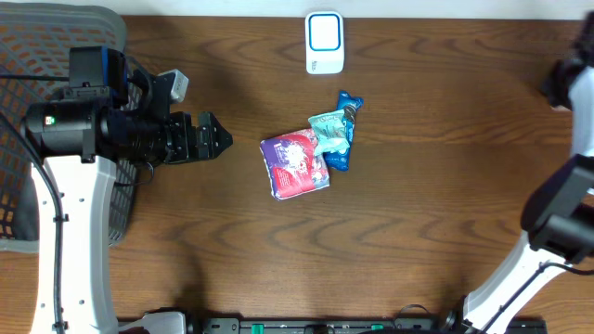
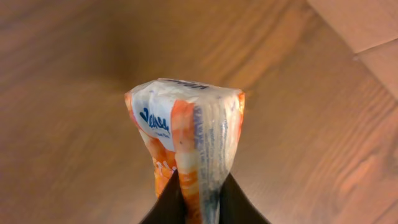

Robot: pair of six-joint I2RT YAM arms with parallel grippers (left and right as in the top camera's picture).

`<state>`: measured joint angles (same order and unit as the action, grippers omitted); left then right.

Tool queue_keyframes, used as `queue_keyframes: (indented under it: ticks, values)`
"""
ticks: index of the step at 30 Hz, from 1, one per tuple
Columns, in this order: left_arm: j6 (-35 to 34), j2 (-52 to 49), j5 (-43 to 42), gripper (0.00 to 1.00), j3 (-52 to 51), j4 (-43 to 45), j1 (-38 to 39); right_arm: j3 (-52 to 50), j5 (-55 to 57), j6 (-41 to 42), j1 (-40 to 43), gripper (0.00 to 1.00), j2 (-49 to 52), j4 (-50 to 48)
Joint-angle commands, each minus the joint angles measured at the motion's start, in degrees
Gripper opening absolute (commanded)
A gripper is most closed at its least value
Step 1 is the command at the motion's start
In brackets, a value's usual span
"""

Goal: Scan the item barcode
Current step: 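Move the orange box to the table's right edge and release it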

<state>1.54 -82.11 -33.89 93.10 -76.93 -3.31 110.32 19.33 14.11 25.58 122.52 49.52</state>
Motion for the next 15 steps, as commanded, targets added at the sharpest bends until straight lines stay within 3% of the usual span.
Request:
queue_keyframes:
  ticks: [1, 2, 6, 8, 15]
  values:
    - [0.59, -0.20, 0.55, 0.98, -0.35, -0.15, 0.13, -2.10, -6.91, 0.46, 4.22, 0.41, 0.55, 0.17]
    - [0.59, -0.20, 0.55, 0.98, -0.35, -0.15, 0.13, -2.71, -8.68, 0.46, 5.05, 0.53, 0.55, 0.17]
    - [0.59, -0.20, 0.55, 0.98, -0.35, -0.15, 0.13, -5.64, -17.22, 0.48, 7.06, 0.83, 0.55, 0.15]
    - [0.59, -0.20, 0.52, 0.98, -0.35, -0.15, 0.13, -6.14, -22.14, 0.44, 7.06, 0.87, 0.55, 0.55]
    - [0.59, -0.20, 0.52, 0.98, -0.35, -0.15, 0.13, -6.12, -47.87, -1.55, 3.02, 0.87, 0.48, 1.49]
